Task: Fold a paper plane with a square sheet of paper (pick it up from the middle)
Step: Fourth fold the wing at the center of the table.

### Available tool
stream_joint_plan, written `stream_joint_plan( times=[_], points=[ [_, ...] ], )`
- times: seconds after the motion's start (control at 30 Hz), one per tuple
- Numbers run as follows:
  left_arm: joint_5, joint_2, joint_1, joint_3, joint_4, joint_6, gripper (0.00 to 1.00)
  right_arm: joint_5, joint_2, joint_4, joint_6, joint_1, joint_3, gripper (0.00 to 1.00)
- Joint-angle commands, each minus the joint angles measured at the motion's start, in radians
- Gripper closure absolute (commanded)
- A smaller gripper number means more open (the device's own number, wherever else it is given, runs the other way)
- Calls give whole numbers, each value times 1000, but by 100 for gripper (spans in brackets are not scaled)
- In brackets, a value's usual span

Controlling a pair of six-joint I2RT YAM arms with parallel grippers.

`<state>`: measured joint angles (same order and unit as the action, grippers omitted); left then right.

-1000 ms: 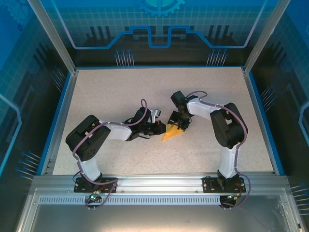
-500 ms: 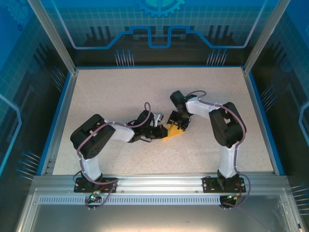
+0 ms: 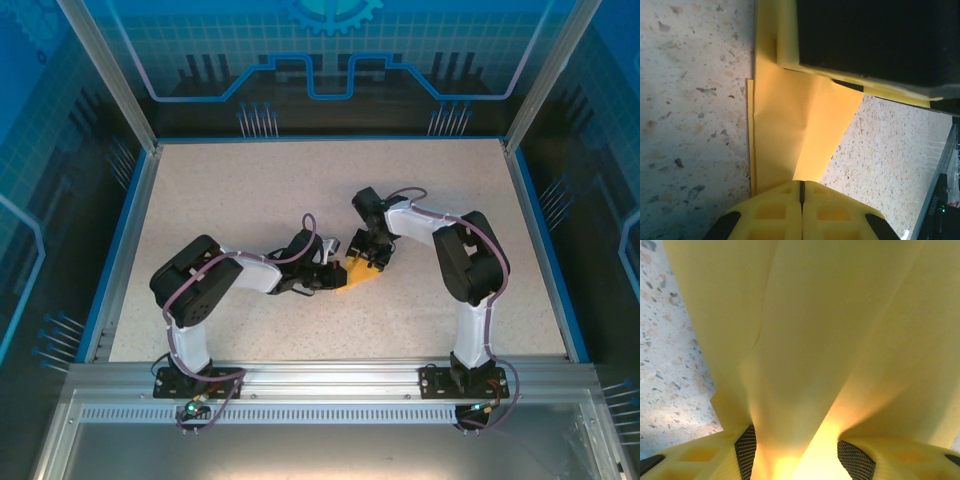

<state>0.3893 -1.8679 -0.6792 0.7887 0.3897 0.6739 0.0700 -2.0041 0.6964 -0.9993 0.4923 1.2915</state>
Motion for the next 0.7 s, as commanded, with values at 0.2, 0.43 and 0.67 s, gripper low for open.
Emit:
stream_joint_plan(
  times=[0.2,0.43,0.67],
  points=[
    [-52,-36,-17,24,-151,-47,93,-130,-248,-9,-5,10,-121,43],
    [-20,49,-17,18,-135,-26,90,-133,-249,-5,-5,11,-121,43],
    [-3,81,-17,4,-132,-12,86,-133,-253,-7,-4,11,-121,43]
  ],
)
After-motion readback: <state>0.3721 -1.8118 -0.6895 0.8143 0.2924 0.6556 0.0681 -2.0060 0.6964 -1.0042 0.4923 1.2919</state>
